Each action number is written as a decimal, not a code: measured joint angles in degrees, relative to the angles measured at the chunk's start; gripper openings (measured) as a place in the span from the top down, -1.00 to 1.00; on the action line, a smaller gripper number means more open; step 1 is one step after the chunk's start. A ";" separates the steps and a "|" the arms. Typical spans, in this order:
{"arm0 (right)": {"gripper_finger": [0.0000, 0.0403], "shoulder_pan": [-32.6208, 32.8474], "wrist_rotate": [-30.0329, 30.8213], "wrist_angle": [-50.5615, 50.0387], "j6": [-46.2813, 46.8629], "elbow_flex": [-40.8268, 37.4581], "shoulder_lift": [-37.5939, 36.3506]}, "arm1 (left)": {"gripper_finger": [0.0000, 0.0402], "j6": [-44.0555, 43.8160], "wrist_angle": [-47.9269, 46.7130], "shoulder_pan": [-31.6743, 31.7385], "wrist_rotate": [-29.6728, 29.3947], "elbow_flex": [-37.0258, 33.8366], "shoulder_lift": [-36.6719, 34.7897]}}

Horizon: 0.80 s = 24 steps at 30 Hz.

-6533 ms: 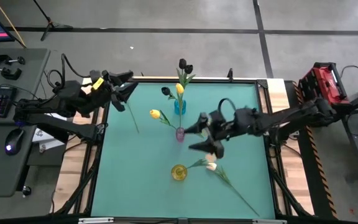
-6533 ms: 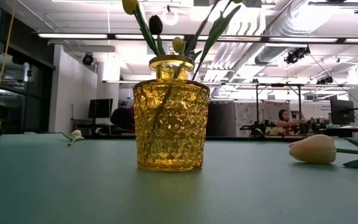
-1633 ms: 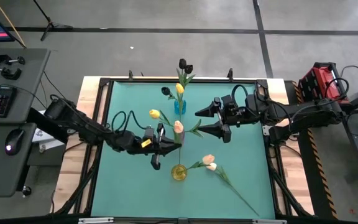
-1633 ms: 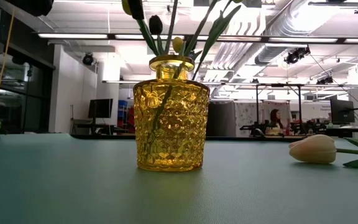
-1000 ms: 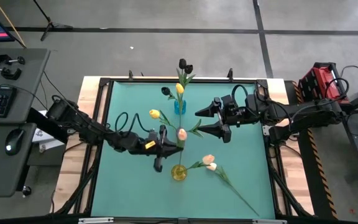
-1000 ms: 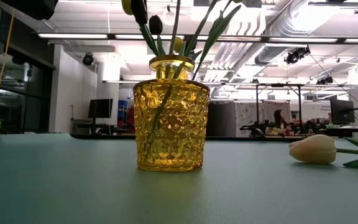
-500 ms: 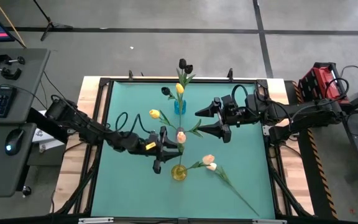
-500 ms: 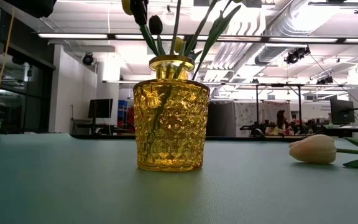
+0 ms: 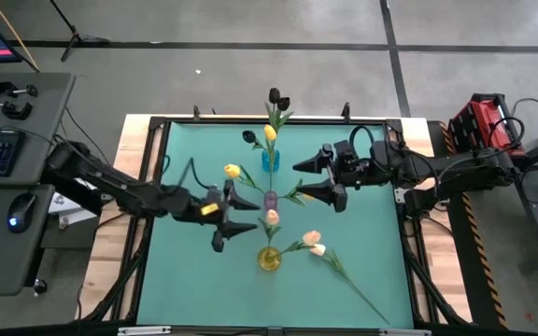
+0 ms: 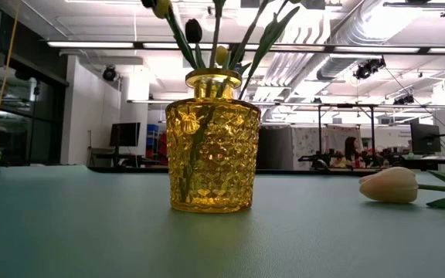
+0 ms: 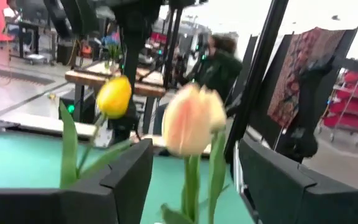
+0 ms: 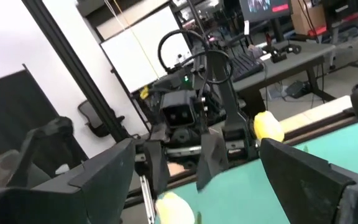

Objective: Sort flowers into vase by color
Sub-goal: Put the white tulip into the yellow vase

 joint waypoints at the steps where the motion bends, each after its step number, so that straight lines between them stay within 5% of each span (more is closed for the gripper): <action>1: -0.66 0.00 0.00 0.64 0.02 0.00 0.00 | -0.13 0.00 -0.73 0.01 0.00 0.00 -1.50; 13: -0.66 0.00 -5.91 -0.84 5.82 0.02 -1.81 | -0.13 -0.02 -0.35 1.89 -3.58 0.00 -17.02; 19: -0.66 1.99 -13.72 -19.87 16.38 0.02 -5.14 | -0.13 -2.52 -0.33 5.89 -3.43 0.00 -18.71; 24: -0.66 9.59 -14.54 -41.20 28.07 0.03 -5.50 | -0.13 -2.54 -0.33 7.68 -3.38 0.00 -18.74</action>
